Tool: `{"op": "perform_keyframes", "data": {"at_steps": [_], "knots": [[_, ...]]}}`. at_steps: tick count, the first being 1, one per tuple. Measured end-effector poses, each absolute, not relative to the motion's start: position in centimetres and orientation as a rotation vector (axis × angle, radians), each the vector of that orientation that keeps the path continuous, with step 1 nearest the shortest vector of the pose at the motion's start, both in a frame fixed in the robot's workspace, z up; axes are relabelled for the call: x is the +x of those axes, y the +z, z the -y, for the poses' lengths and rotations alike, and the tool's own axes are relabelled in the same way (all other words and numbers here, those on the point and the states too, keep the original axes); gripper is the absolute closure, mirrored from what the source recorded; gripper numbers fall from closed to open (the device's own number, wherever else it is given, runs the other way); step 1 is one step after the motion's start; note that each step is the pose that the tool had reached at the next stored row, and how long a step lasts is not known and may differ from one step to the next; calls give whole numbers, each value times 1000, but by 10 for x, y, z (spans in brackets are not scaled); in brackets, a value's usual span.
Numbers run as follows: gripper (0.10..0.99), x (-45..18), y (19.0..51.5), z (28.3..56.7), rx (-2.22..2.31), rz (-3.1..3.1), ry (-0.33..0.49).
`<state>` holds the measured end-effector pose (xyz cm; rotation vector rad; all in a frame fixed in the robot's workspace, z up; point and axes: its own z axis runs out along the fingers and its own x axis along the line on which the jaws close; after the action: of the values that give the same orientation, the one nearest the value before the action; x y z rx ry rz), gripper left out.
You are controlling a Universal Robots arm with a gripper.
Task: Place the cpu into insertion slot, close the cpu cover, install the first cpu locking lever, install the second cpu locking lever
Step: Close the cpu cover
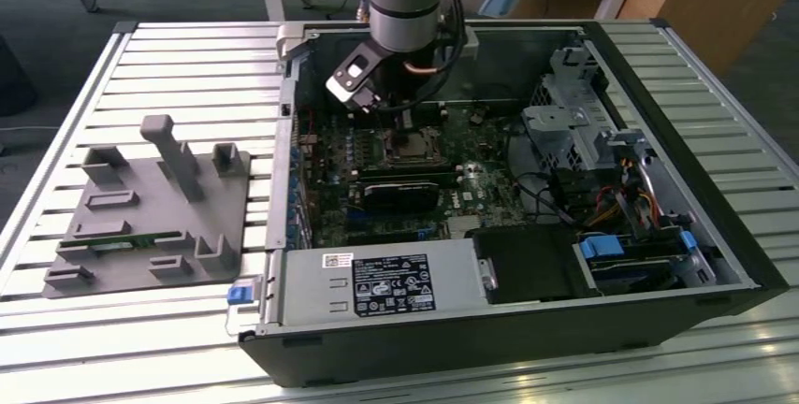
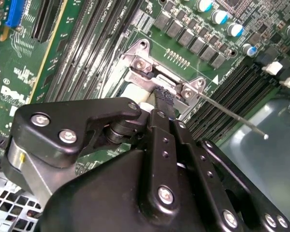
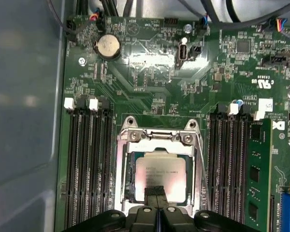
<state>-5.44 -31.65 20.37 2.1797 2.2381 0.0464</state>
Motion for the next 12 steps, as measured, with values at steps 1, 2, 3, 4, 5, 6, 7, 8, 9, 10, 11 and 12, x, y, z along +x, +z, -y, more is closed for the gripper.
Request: {"op": "perform_keyframes", "data": {"at_steps": [1, 2, 3, 4, 5, 6, 7, 8, 9, 10, 11, 12], "knots": [[980, -55, 203, 317, 2180, -2238, 46], [980, -55, 203, 317, 2180, -2238, 46], [980, -55, 202, 317, 2180, -2238, 46], [980, -55, 202, 317, 2180, -2238, 46], [980, -55, 202, 317, 2180, -2238, 46], [980, -55, 202, 317, 2180, -2238, 46], [980, -55, 202, 316, 2180, -2238, 46], [980, -55, 201, 316, 2180, -2238, 46], [980, -55, 201, 316, 2180, -2238, 46], [980, -54, 200, 317, 2180, -2238, 46], [980, -54, 200, 317, 2180, -2238, 45], [980, -54, 200, 317, 2180, -2238, 45]]}}
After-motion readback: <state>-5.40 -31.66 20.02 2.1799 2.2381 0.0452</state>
